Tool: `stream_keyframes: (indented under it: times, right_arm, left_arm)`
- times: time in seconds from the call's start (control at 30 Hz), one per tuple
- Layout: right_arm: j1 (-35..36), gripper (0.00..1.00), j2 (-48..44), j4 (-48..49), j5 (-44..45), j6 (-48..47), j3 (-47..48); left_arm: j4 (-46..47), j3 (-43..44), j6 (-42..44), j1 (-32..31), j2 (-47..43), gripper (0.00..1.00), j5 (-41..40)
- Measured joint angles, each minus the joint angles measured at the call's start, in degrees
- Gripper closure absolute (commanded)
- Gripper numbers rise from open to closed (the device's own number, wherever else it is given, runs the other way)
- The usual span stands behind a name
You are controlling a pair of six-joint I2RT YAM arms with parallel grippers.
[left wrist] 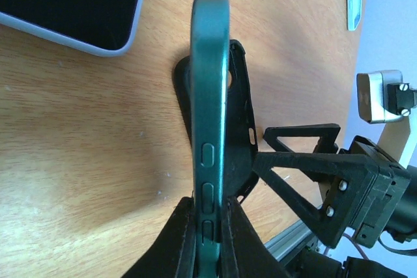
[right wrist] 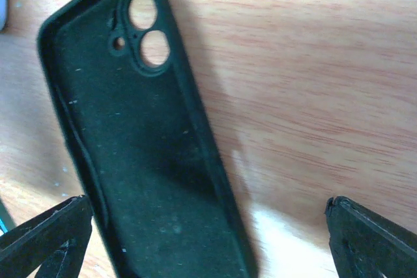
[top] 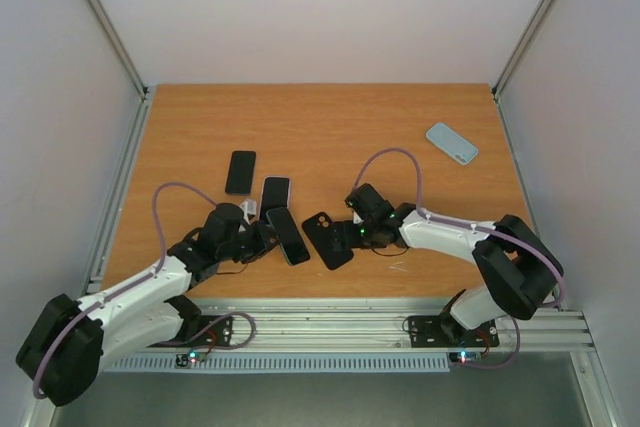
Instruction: Put the phone into the phone case
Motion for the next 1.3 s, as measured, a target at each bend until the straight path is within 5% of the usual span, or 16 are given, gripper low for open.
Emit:
stream_keyframes:
  times: [0.73,1.3]
  right_arm:
    - [3.8,0.02,-6.2,3.4,-2.9,4.9,-3.5]
    - [3.3,0.11,-3.3,6.4,-6.6,4.7,-5.0]
  left_arm:
    - [4.1,0.5,-1.2,-5.1,5.8,0.99,1.3]
    - [4.4,3.1,-2.7,-7.2,9.5,1.00,-3.7]
